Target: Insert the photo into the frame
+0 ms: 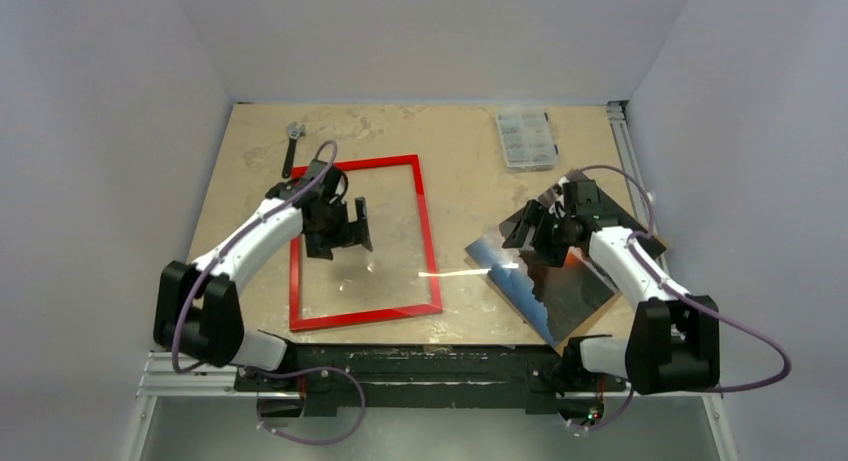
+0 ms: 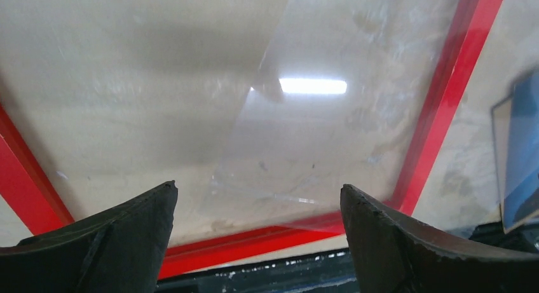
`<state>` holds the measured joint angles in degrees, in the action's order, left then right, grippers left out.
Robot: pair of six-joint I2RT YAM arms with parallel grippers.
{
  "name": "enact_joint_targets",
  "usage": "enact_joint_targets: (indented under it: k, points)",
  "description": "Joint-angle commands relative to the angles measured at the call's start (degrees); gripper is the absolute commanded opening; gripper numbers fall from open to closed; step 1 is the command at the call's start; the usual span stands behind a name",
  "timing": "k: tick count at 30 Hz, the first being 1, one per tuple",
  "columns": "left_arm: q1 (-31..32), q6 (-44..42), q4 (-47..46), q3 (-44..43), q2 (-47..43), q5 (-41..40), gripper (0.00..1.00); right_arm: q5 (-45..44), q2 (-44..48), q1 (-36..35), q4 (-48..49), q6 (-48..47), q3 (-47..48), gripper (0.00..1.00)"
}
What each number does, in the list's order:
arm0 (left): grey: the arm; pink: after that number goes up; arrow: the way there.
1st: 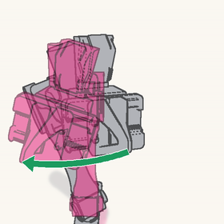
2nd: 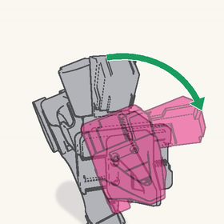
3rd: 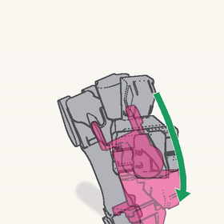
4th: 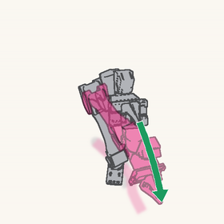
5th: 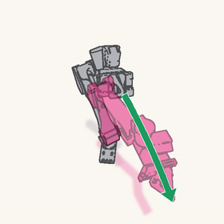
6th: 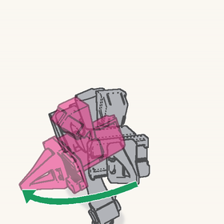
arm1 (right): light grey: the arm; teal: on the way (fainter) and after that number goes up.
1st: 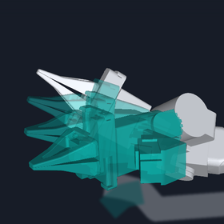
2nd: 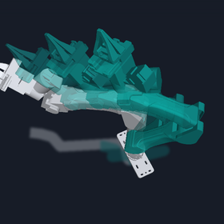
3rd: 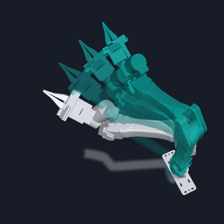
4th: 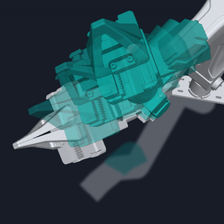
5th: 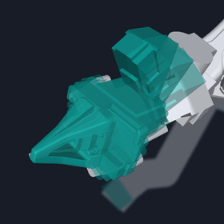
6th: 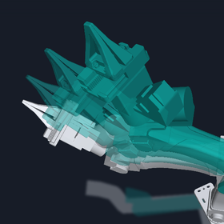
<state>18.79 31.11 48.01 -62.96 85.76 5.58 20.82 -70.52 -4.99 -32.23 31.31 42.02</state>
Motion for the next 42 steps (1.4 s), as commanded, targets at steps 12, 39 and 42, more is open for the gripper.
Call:
enact_joint_targets:
  k: [12, 39, 42]
  points:
    - [15.0, 32.0, -18.5, 32.8, -37.2, 10.9, 0.92, 3.1, -32.4, -10.4, 4.0, -7.7, 32.9, 0.77]
    - [37.2, 45.7, -38.6, 31.9, -16.4, -4.9, 0.91, 18.7, -48.1, -13.9, 0.3, -13.0, 41.7, 0.75]
    - [36.7, 44.6, -37.8, 31.1, -17.4, -6.5, 0.91, 19.0, -44.7, -13.1, -0.1, -12.7, 38.5, 0.75]
